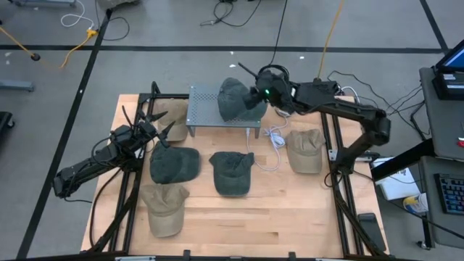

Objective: Pick & Place hat
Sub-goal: Put the right brown cap on the shelf

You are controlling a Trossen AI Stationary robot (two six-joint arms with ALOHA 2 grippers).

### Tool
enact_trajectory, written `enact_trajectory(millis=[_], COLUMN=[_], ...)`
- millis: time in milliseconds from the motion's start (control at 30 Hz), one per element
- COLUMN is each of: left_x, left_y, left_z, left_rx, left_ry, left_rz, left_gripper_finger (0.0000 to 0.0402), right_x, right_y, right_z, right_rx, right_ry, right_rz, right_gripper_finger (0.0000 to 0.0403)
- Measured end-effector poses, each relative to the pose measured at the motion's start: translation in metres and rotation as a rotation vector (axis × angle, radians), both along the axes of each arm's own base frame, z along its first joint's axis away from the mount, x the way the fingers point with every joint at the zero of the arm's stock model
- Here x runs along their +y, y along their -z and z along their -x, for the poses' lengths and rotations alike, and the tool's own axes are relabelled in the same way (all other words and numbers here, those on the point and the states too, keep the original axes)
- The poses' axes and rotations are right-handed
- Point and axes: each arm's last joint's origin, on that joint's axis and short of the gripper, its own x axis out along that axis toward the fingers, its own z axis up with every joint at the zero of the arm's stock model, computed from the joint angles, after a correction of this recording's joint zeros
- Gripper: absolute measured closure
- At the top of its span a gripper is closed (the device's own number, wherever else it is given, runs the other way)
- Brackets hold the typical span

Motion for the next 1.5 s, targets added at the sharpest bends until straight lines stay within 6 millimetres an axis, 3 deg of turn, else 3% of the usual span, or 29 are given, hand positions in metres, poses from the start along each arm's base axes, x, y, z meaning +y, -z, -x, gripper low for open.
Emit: enact_trajectory(millis=[567,833,1100,1500], left_x=[0.0,0.0,0.0,0.0], left_y=[0.0,0.0,0.0,0.0], left_z=[0.0,0.0,0.0,0.0], left_rx=[0.0,0.0,0.0,0.0], left_ry=[0.0,0.0,0.0,0.0], left_rz=[0.0,0.0,0.0,0.0], left_gripper_finger=[0.0165,0.0165,0.0165,0.0165], right_x=[0.086,0.118,0.147,0.197], right_y=[0.027,0.063,0.097,0.158], right_z=[0.088,0.123,0.146,0.154], right_rx=[-0.097,0.071,0.293,0.545], right_ry=[-0.144,-0.239,-0.289,-0.398], right_rz=[-0.101,-0.17,-0.242,-0.316], right_gripper_finger=[0.0227,0.0227,0.0227,0.0227])
